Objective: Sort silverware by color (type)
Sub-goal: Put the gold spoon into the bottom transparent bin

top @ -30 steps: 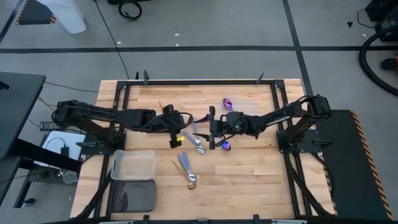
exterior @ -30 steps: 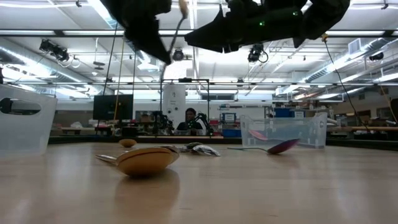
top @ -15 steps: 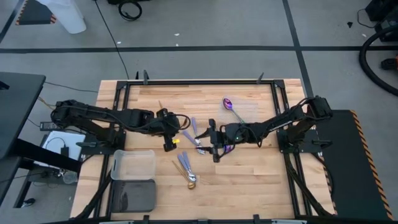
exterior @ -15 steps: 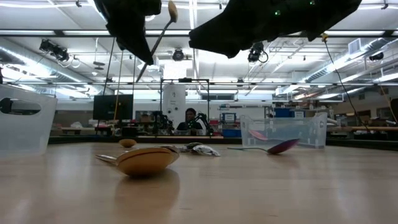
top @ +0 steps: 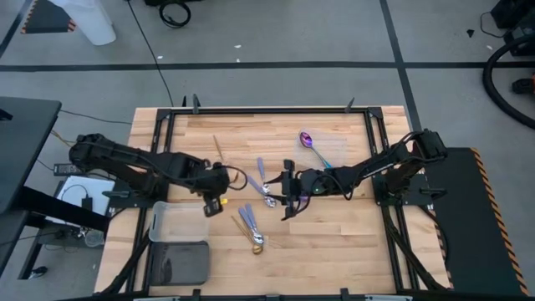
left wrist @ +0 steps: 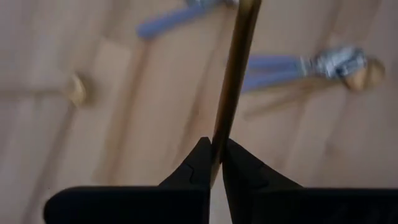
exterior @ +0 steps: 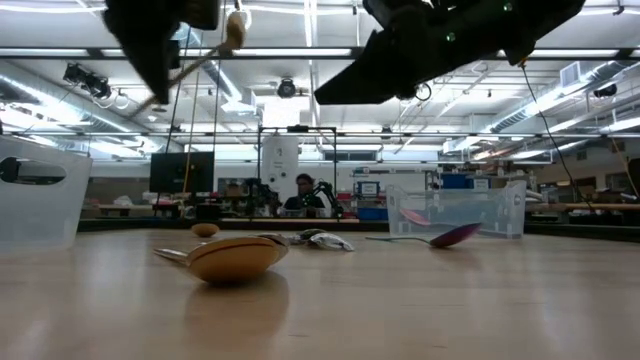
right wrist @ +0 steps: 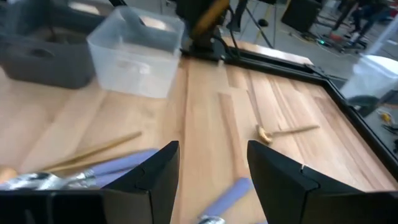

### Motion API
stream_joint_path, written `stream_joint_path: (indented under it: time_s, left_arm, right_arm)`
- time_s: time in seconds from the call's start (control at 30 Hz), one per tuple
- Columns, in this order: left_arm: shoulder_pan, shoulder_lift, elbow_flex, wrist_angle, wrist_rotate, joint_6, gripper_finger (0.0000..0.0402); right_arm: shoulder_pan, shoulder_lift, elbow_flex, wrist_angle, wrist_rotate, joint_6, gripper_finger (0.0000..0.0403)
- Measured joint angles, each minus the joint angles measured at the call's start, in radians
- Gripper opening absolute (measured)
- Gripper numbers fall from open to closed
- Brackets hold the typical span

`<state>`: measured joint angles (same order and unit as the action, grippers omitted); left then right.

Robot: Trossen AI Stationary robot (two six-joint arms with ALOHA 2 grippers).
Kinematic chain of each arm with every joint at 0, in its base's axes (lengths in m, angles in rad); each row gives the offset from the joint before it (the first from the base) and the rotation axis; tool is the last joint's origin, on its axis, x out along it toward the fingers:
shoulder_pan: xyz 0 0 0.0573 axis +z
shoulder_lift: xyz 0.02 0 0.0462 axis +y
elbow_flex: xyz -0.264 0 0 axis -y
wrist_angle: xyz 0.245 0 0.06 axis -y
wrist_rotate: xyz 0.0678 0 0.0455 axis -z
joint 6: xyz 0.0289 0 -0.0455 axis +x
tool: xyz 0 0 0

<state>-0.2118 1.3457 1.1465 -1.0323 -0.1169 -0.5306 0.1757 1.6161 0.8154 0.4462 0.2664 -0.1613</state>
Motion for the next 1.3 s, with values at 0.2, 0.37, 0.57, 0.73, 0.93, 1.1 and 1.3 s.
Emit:
stream_joint_path:
  time_s: [0.2, 0.37, 0.57, 0.73, 0.93, 1.1, 1.3]
  left_arm:
    - [-0.064, 0.0, 0.0, -0.067, 0.077, -0.128, 0.0027]
    - [-0.121, 0.0, -0.006, -0.112, 0.093, -0.245, 0.0027]
    - [-0.199, 0.003, -0.009, -0.179, 0.063, -0.361, 0.0027]
    - [-0.261, 0.003, -0.009, -0.226, 0.056, -0.463, 0.0027]
    - [-0.337, 0.003, -0.01, -0.278, 0.031, -0.588, 0.0027]
    - [-0.383, 0.01, -0.01, -0.302, 0.01, -0.663, 0.0027]
    - [-0.431, 0.059, -0.049, -0.301, 0.031, -0.717, 0.0027]
  right_arm:
    - [-0.025, 0.0, 0.0, -0.033, 0.029, -0.018, 0.0198]
    - [-0.048, 0.0, 0.0, -0.037, 0.026, -0.025, 0.0198]
    - [-0.068, 0.0, 0.0, -0.019, -0.021, -0.057, 0.0198]
    - [-0.083, 0.0, 0.0, 0.001, -0.037, -0.081, 0.0198]
    - [-0.111, 0.0, 0.0, 0.03, -0.103, -0.085, 0.0198]
    - [-0.127, 0.0, 0.0, 0.047, -0.137, -0.084, 0.0198]
    - [-0.127, 0.0, 0.0, 0.047, -0.138, -0.097, 0.0198]
